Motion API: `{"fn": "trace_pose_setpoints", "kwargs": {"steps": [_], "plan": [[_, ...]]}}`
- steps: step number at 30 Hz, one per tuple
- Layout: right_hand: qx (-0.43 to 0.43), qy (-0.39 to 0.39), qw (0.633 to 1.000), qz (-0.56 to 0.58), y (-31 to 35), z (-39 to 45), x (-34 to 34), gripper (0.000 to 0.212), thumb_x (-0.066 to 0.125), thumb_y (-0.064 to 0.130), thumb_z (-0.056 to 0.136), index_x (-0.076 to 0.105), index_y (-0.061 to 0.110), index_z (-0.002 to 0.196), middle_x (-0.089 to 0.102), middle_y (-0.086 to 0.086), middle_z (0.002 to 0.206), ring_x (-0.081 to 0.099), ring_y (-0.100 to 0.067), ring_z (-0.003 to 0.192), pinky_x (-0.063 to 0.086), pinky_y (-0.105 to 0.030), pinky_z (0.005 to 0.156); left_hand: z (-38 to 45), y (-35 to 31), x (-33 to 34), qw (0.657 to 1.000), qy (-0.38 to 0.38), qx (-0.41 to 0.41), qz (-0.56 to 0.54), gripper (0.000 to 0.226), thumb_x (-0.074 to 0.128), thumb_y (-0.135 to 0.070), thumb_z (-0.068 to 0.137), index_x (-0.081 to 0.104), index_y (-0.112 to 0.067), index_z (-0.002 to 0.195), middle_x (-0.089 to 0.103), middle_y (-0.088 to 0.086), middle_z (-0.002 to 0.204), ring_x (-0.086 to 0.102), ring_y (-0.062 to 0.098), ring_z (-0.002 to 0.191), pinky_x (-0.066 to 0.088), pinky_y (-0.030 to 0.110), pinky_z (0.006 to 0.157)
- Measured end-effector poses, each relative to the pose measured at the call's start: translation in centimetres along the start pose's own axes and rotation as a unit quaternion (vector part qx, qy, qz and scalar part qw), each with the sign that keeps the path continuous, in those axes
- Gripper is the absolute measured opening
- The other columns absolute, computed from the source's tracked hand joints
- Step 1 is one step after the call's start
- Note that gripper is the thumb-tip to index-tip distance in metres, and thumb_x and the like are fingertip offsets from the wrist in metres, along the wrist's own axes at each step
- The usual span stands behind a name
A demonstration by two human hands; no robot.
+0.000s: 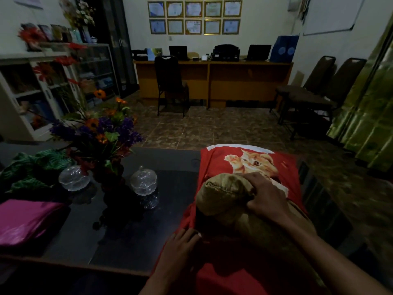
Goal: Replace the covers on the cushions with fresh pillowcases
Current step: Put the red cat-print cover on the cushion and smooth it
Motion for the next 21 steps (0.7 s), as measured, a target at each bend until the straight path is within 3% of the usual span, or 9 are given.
{"fn": "trace_pose_setpoints", "kwargs": {"steps": [2, 4, 7, 10, 13, 15, 18, 21], "plan": [[-0.022, -0.005, 1.0, -0.022, 0.4, -0.1, 0.2, 0.084, 0.075, 0.016, 0.073, 0.043, 0.048, 0.144, 0.047, 0.012, 0.14, 0.056, -0.019, 0.118, 0.036, -0.027, 0.074, -0.7, 0.2, -0.9, 0.999, -0.032, 0.004, 0.001, 0.091, 0.076, -0.05, 0.02, 0.047, -0.032, 0.104, 0.048, -0.017, 0.111, 0.045, 0.006, 0.09, 0.027, 0.022, 0.069], [-0.042, -0.012, 0.998, -0.055, 0.8, -0.1, 0.6, 0.09, 0.073, 0.012, 0.069, 0.041, 0.048, 0.145, 0.043, 0.011, 0.14, 0.056, -0.02, 0.115, 0.037, -0.024, 0.069, -1.2, 0.1, -1.6, 0.996, -0.081, 0.035, 0.034, 0.087, 0.078, -0.045, 0.024, 0.048, -0.032, 0.104, 0.048, -0.017, 0.114, 0.043, 0.008, 0.088, 0.026, 0.022, 0.069], [-0.07, 0.002, 0.992, -0.108, 1.2, -0.3, 1.9, 0.089, 0.074, 0.013, 0.067, 0.042, 0.045, 0.144, 0.038, 0.008, 0.144, 0.051, -0.02, 0.119, 0.044, -0.029, 0.077, -1.5, 0.5, -2.9, 0.988, -0.138, 0.058, 0.044, 0.067, 0.078, -0.042, 0.042, 0.051, -0.036, 0.104, 0.05, -0.019, 0.115, 0.044, 0.009, 0.089, 0.029, 0.024, 0.071], [-0.122, 0.04, 0.979, -0.159, 2.3, -1.1, 4.0, 0.083, 0.08, 0.028, 0.055, 0.055, 0.046, 0.132, 0.048, 0.008, 0.137, 0.054, -0.022, 0.116, 0.046, -0.033, 0.079, -1.1, 1.0, -4.8, 0.973, -0.213, 0.071, 0.057, 0.027, 0.057, -0.04, 0.074, 0.057, -0.036, 0.1, 0.055, -0.021, 0.11, 0.046, 0.006, 0.095, 0.031, 0.022, 0.077], [-0.145, 0.059, 0.969, -0.19, 2.6, -1.5, 5.5, 0.083, 0.08, 0.046, 0.035, 0.064, 0.047, 0.117, 0.061, 0.007, 0.126, 0.063, -0.024, 0.109, 0.053, -0.041, 0.08, -0.5, 0.6, -6.3, 0.964, -0.24, 0.11, 0.043, 0.022, 0.051, -0.035, 0.081, 0.058, -0.032, 0.101, 0.057, -0.018, 0.108, 0.049, 0.005, 0.101, 0.035, 0.021, 0.079], [-0.148, 0.093, 0.969, -0.171, 2.2, -1.1, 5.4, 0.083, 0.076, 0.053, 0.047, 0.057, 0.05, 0.128, 0.053, 0.009, 0.139, 0.054, -0.024, 0.125, 0.047, -0.045, 0.098, -0.5, 0.6, -6.3, 0.962, -0.241, 0.131, 0.005, 0.017, 0.052, -0.035, 0.088, 0.062, -0.027, 0.099, 0.06, -0.013, 0.108, 0.053, 0.005, 0.1, 0.041, 0.022, 0.077], [-0.096, 0.202, 0.973, -0.049, 2.5, -0.8, 5.0, 0.096, 0.068, 0.085, 0.059, 0.04, 0.054, 0.145, 0.038, 0.013, 0.153, 0.037, -0.014, 0.14, 0.034, -0.038, 0.116, -1.0, 1.5, -5.7, 0.974, -0.192, 0.091, -0.072, 0.041, 0.061, -0.029, 0.068, 0.067, -0.024, 0.109, 0.06, -0.01, 0.117, 0.057, 0.006, 0.105, 0.044, 0.025, 0.08], [-0.089, 0.202, 0.975, -0.026, 4.4, -1.0, 5.8, 0.096, 0.058, 0.094, 0.059, 0.041, 0.054, 0.144, 0.042, 0.013, 0.151, 0.041, -0.013, 0.137, 0.036, -0.037, 0.114, -1.6, 1.1, -5.8, 0.98, -0.171, 0.065, -0.085, 0.052, 0.06, -0.03, 0.061, 0.062, -0.029, 0.113, 0.06, -0.011, 0.115, 0.055, 0.004, 0.102, 0.04, 0.019, 0.079]]}}
Point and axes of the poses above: each hand's wrist, its own z-axis towards the middle knuckle, its own x-axis out of the palm, y = z × x, the point moved 5 cm from there along z, towards the middle knuckle
